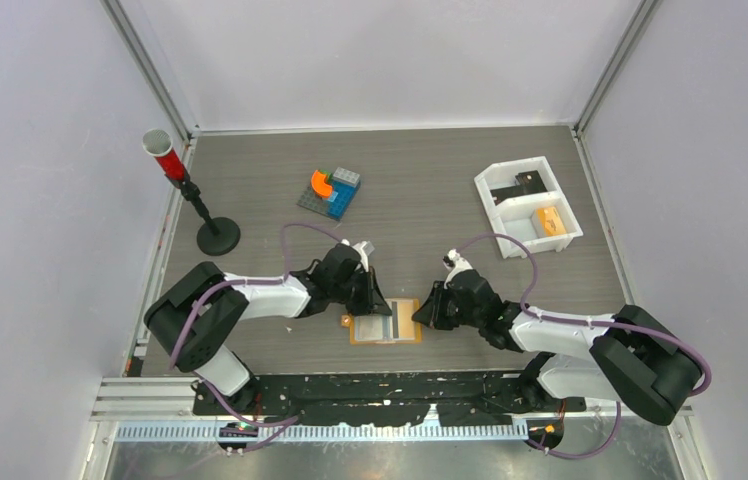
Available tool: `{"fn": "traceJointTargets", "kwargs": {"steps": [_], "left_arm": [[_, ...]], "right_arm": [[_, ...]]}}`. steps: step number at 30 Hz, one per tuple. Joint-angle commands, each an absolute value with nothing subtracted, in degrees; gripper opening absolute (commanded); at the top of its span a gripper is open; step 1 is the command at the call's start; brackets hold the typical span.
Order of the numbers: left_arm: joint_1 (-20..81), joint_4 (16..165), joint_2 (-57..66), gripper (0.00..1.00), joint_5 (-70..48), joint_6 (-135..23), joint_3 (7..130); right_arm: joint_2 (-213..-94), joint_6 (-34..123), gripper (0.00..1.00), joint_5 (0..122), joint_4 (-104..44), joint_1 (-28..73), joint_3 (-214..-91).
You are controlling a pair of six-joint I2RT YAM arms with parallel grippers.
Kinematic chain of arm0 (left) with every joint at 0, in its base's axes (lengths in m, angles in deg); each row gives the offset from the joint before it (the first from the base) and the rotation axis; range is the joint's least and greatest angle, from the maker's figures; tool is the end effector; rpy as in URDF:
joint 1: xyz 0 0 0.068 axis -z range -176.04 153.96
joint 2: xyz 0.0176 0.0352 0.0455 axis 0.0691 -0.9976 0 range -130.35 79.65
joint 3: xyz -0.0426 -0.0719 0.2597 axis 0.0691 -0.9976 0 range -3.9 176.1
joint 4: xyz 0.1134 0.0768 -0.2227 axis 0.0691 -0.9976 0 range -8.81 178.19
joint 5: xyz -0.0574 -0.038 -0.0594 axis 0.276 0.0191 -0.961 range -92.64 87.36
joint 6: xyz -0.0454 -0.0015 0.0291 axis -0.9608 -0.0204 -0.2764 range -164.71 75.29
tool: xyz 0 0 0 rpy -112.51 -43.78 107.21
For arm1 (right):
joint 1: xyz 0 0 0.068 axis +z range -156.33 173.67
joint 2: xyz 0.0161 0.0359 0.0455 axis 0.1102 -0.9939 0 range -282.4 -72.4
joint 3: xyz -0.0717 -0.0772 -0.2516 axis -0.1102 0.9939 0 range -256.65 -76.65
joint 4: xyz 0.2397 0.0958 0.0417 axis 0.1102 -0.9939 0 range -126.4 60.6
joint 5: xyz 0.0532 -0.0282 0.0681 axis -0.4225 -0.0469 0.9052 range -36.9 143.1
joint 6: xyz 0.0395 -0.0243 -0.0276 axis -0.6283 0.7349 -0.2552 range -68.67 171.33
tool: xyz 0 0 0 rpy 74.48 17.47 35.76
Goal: Take the credit cards out of the card holder
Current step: Remove the credit card from the card holder.
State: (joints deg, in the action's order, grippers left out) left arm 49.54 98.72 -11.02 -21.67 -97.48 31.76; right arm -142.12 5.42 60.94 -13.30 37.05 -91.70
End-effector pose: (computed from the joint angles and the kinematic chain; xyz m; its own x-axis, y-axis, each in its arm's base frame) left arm 0.1943 -0.2149 0.1357 -0.9640 -0.0917 -0.2498 0.1165 0.6983 -0.7063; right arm 0.1453 0.1440 0.1277 -0.8596 0.1667 -0.4830 -0.2019 0.7575 0.6208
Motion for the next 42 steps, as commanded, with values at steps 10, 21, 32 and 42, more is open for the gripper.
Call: {"fn": "traceJointTargets", "kwargs": {"steps": [10,21,32,42], "left_arm": [[48.83,98.77,-6.72,0.0,-23.6,-96.38,30.93],[46.44,93.13,-5.91,0.0,-24.42,-92.15,32.25],[44.76,87.09,-0.47,0.0,-22.77,-89.77,32.28],[44.52,78.93,4.15,0.0,-18.85,-88.21,34.17]], "right_arm": [[-142.41,5.56,0.05,58.16,-15.26,37.0,-90.15],[-143.01,5.28,0.05,57.9,-15.31,36.99,-90.2],[-142.54,5.58,0.05,58.67,-16.02,37.0,-91.03],[-135.12,13.88,0.11,57.0,-21.85,37.11,-96.34]]}}
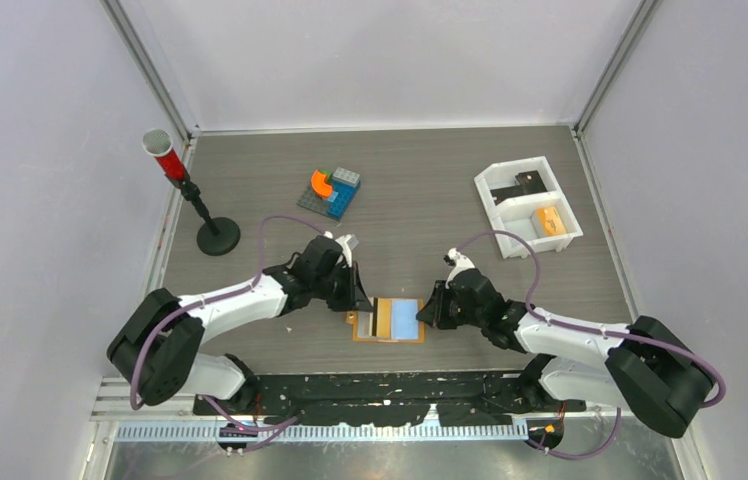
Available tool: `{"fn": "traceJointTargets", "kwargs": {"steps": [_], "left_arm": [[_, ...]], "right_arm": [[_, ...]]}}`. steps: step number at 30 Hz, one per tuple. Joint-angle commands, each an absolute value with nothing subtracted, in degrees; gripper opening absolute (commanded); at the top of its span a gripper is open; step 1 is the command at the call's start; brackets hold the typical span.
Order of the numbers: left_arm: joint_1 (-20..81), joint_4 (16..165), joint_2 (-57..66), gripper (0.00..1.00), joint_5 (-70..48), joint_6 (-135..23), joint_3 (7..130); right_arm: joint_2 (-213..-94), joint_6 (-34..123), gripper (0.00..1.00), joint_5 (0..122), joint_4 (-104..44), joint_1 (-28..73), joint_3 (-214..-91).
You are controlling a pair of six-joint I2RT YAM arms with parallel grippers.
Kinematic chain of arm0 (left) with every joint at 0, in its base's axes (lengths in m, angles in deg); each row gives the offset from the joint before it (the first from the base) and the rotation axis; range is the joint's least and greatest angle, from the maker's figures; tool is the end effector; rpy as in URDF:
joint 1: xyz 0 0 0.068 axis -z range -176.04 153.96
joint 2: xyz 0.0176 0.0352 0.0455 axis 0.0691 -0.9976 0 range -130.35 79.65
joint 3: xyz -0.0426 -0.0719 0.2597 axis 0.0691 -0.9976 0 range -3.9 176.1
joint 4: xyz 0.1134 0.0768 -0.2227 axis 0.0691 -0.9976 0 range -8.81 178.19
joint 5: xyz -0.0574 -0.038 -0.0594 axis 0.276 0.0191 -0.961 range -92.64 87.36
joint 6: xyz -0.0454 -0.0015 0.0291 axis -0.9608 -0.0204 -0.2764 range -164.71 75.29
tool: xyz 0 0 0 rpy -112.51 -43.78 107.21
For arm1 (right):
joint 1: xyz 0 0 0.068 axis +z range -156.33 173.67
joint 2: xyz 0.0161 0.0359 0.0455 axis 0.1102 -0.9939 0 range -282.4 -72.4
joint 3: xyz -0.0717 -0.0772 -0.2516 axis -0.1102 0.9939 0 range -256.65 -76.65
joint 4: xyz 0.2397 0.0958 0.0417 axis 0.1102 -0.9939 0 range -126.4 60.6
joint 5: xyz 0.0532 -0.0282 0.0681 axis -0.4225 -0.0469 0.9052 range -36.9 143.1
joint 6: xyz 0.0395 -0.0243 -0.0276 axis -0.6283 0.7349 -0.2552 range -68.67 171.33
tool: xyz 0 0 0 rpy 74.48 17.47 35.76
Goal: Take the credit cards out of the card holder
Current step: Remove the credit card from the card holder, then place the credit card in the storage box.
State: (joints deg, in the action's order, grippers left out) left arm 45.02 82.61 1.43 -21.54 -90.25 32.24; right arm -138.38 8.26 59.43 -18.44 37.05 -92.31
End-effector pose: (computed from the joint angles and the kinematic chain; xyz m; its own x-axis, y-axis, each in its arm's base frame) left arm 0.1889 -0.1799 0.1727 -0.9513 -0.0668 -0.3008 0.1527 0.7458 -0.6484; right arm 0.1425 0.1400 0.1349 -0.8451 0.1352 -0.5172 -0.2292 0.7824 0.5791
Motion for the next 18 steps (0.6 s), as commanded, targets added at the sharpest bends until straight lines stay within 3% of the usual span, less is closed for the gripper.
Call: {"fn": "traceJointTargets", "kwargs": {"steps": [1,10,18], "left_arm": [[44.36,78.1,4.56,0.0,-18.49,-88.03,34.27],[42.24,77.2,13.52,0.0,-16.43,-91.27,32.68],[39.59,76.59,21.16,0.0,-19.74,-95.7,32.14]], "right_arm": [[-134.61,15.36,0.13,56.85,-21.8,37.31,-97.13],[-131.01,44.37,0.26,41.6,-16.56,48.52,-103.06],[-132.85,64.13,0.41,37.57,-9.2,60.41,-102.94]]}}
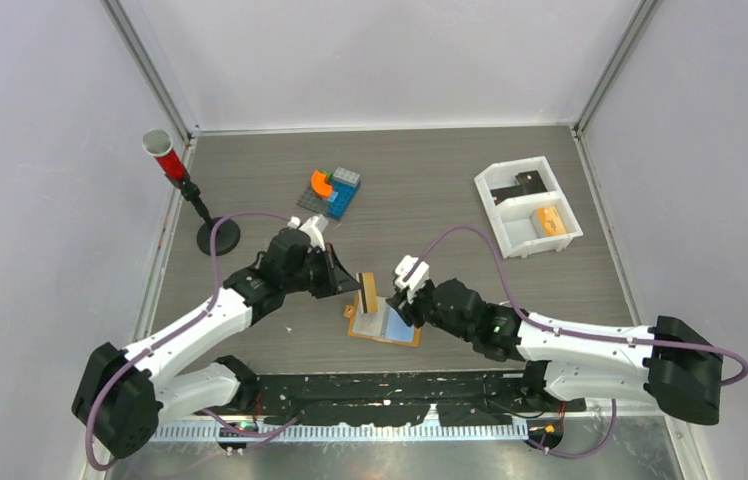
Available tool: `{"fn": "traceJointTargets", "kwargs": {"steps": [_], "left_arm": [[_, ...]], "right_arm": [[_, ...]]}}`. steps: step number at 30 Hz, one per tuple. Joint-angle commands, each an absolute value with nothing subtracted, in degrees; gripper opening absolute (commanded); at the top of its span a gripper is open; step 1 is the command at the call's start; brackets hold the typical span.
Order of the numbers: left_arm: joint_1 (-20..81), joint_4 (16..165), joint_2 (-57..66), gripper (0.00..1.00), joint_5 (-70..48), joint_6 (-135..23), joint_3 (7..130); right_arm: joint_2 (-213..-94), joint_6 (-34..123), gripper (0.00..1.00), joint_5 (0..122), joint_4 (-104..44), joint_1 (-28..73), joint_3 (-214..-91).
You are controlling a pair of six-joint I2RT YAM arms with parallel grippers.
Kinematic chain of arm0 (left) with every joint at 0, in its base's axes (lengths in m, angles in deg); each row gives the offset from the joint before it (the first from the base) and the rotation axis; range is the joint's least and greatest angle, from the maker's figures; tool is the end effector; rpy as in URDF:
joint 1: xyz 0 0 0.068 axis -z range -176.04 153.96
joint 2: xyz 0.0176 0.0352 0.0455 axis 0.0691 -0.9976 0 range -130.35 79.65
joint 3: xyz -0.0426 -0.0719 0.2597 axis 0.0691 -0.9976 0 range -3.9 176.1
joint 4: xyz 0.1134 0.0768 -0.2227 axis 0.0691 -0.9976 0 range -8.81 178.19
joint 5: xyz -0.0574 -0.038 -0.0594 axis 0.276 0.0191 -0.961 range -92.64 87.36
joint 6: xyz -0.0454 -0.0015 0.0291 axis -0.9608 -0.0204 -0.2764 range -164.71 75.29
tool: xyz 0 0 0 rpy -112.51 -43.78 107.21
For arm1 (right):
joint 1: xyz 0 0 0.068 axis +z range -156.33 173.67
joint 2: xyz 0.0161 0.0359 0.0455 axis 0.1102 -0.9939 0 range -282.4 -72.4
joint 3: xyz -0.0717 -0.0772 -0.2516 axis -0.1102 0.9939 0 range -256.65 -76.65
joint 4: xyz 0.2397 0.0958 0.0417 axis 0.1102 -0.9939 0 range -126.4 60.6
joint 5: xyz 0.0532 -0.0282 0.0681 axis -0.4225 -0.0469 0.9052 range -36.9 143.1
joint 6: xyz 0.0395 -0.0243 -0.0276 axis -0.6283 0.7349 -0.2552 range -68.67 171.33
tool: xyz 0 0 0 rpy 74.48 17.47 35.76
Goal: Take the credit cards out of the card holder
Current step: Place the credit card in the storage box.
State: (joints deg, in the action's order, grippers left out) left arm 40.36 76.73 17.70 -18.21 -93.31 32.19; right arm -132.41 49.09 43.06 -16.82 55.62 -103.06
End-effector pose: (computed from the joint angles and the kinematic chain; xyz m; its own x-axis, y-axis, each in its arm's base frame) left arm 0.1783 -0.1434 0.2279 -0.8804 -0.2487 -0.4038 0.1256 0.6989 -0.7041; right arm 0.1123 0.1975 0.2173 -0.1994 -0.2925 -0.9352 -0.7853 0.6186 -0.0260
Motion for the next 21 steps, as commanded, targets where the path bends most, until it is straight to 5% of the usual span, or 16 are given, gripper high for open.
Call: {"fn": "traceJointTargets", "kwargs": {"steps": [1,14,21], "left_arm": [[39.37,76.01,21.85,0.0,-19.82,-96.02,32.25],[38.5,78.28,28.48,0.0,-22.5,-105.31,29.28],[38.46,78.79,29.32,0.0,-22.74,-107.76,28.48]], "right_arm": [[-133.2,66.47,0.43,36.72,-5.96,61.98,-102.36],[-148.93,92.98,0.54,14.22,16.88,76.91,-101.74],[-153.16,97.6,0.47,7.97,24.2,78.66,-101.87]]}}
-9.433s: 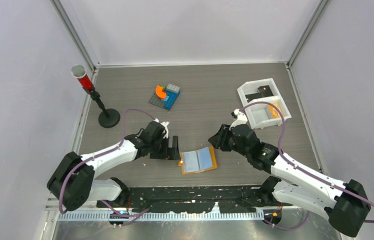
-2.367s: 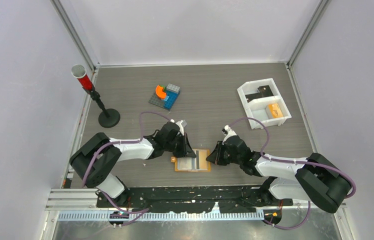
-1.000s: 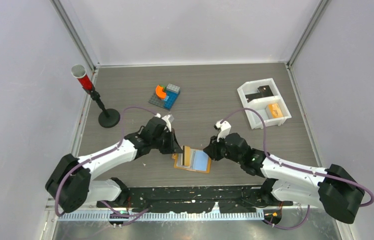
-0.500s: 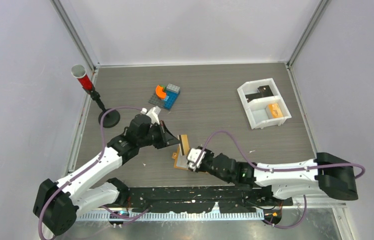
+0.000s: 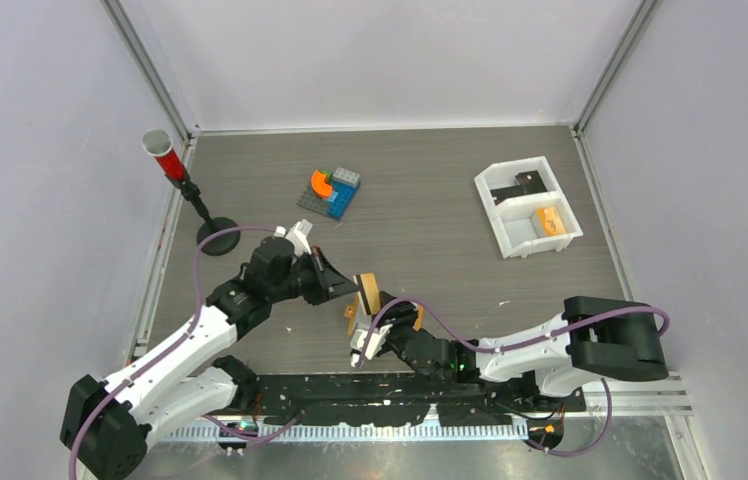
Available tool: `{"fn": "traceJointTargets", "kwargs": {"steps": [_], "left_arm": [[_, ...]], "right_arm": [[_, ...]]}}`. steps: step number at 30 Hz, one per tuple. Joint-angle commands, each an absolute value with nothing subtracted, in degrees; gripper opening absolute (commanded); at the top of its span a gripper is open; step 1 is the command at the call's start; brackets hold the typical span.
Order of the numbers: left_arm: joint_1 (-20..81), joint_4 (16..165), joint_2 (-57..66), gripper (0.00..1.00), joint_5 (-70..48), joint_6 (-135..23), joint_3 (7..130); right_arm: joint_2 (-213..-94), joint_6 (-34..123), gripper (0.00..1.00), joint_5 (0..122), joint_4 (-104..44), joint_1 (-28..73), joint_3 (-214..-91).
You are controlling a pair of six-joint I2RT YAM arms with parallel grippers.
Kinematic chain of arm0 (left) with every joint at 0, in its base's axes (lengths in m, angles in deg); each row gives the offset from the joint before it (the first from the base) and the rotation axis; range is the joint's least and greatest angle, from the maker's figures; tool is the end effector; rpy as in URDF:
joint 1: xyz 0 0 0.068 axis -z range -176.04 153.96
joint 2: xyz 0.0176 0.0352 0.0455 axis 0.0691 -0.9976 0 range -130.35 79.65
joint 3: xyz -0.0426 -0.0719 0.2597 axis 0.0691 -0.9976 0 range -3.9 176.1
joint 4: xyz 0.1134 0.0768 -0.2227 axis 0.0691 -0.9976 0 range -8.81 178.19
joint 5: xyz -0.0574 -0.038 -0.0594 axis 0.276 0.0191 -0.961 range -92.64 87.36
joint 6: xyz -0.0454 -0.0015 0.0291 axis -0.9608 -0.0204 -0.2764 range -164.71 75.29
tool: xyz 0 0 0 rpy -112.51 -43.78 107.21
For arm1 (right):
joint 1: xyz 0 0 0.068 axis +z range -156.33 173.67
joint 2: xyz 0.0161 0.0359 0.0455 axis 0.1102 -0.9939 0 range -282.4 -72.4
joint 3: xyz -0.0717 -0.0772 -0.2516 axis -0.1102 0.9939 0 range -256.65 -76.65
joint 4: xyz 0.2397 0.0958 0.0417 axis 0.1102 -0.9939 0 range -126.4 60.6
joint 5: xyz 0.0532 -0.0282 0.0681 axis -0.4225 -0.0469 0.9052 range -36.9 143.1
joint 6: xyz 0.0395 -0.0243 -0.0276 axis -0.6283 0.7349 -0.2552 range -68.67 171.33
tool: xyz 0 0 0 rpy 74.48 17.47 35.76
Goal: Take the credit cards out of the card holder
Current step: Place the credit card in the storage box.
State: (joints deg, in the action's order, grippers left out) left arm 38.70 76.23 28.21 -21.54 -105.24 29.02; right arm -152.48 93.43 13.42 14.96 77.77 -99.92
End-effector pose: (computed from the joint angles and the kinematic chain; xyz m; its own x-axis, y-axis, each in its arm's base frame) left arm 0.1574 -0.1232 0.2443 -0.8742 -0.3961 -0.2809 0.0152 0.5559 -0.8311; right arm 0.0492 0.2541 0.1794 0.4539 -0.6279 -0.6323 -0.5353 0.3751 -0.7568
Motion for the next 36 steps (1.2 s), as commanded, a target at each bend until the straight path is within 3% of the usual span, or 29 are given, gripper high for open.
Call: {"fn": "traceJointTargets", "kwargs": {"steps": [1,6,8,11,14,19,21,28,36], "left_arm": [[38.38,79.32,29.26,0.0,-22.84,-108.18,28.35],[38.45,81.48,29.16,0.0,-23.76,-110.4,27.45],[38.39,82.49,29.29,0.0,-24.04,-111.0,26.99],[38.41,82.84,30.16,0.01,-23.41,-110.83,26.81],[38.26,80.28,31.01,0.17,-21.67,-107.46,28.18],[37.88,71.56,32.91,0.54,-17.31,-97.58,32.73],[37.87,68.97,33.82,0.6,-15.79,-93.54,34.81],[37.86,61.96,34.51,0.68,-14.11,-81.83,39.43],[37.89,64.34,32.94,0.68,-20.77,-79.38,39.07]], "right_arm": [[-153.26,97.62,0.44,8.18,25.33,78.75,-101.65],[-153.38,97.4,0.12,8.13,27.67,79.12,-100.27],[-153.47,97.05,0.06,7.15,28.32,79.15,-100.32],[-152.87,95.06,0.05,6.87,28.67,79.1,-100.44],[-150.61,90.27,0.05,5.94,24.38,79.04,-101.09],[-142.25,71.91,0.05,9.65,11.54,76.46,-101.91],[-138.27,64.07,0.05,12.94,5.35,74.65,-102.01],[-124.66,37.31,0.05,29.55,-11.9,62.98,-101.34],[-118.25,23.43,0.05,40.99,-23.87,52.6,-105.41]]}}
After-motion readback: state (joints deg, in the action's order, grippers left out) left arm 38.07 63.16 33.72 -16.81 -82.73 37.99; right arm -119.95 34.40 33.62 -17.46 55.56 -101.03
